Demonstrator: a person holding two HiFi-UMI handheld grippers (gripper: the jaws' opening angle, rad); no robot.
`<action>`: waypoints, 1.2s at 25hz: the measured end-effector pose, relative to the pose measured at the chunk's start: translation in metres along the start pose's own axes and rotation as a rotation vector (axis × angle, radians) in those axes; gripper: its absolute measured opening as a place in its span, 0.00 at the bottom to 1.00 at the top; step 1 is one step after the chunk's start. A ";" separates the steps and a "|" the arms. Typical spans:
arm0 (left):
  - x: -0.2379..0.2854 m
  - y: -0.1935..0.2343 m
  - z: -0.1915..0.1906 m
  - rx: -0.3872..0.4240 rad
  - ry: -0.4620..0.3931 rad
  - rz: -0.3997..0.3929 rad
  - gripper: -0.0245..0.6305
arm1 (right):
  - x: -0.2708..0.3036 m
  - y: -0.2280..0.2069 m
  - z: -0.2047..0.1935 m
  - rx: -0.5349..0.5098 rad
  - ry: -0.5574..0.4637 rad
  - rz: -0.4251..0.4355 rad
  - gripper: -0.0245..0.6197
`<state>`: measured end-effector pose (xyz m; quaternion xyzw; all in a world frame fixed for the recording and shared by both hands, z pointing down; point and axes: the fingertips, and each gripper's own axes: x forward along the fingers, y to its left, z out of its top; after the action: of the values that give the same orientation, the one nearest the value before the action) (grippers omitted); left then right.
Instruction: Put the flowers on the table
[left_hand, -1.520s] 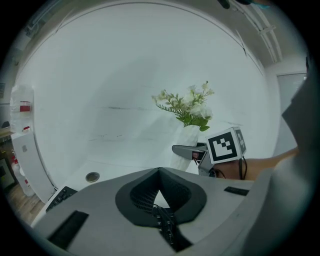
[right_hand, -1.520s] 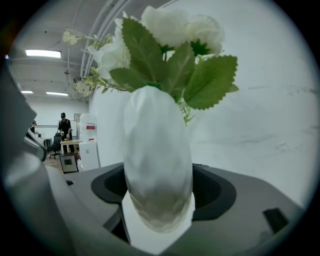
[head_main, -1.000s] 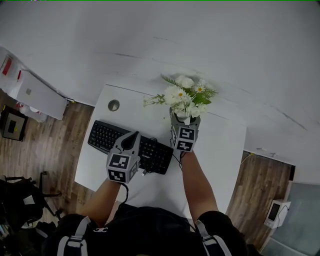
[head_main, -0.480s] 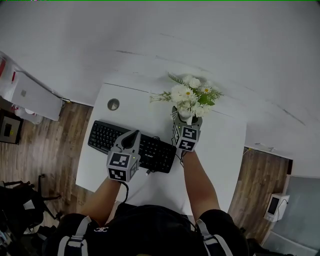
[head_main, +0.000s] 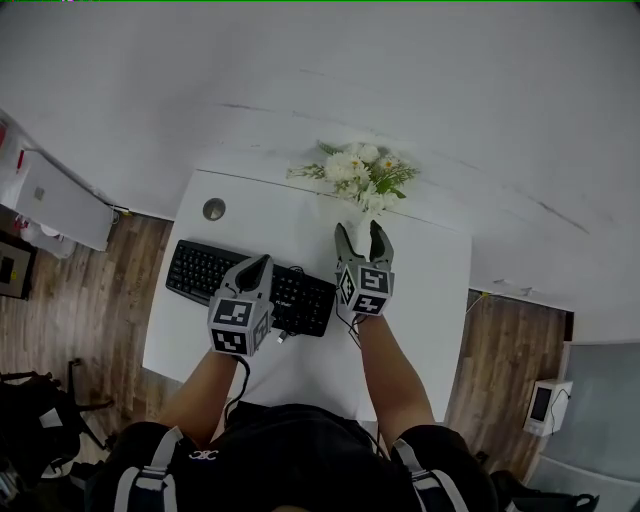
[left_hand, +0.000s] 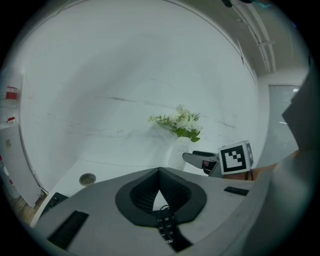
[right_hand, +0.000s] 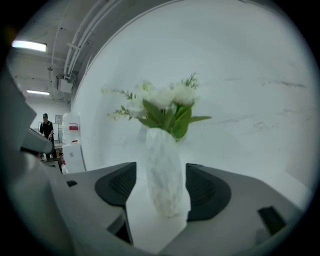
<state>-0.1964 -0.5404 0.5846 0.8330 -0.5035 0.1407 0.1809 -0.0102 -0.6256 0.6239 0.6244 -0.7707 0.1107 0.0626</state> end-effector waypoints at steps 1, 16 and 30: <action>-0.002 -0.008 0.004 0.000 -0.010 -0.003 0.04 | -0.013 -0.002 0.007 0.005 -0.015 -0.002 0.47; -0.086 -0.180 0.051 0.082 -0.184 -0.061 0.04 | -0.254 -0.037 0.122 0.052 -0.207 -0.016 0.04; -0.118 -0.232 0.056 0.125 -0.213 -0.047 0.04 | -0.329 -0.065 0.134 0.058 -0.282 -0.039 0.04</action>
<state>-0.0406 -0.3730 0.4486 0.8645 -0.4905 0.0783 0.0776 0.1288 -0.3596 0.4225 0.6501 -0.7561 0.0428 -0.0623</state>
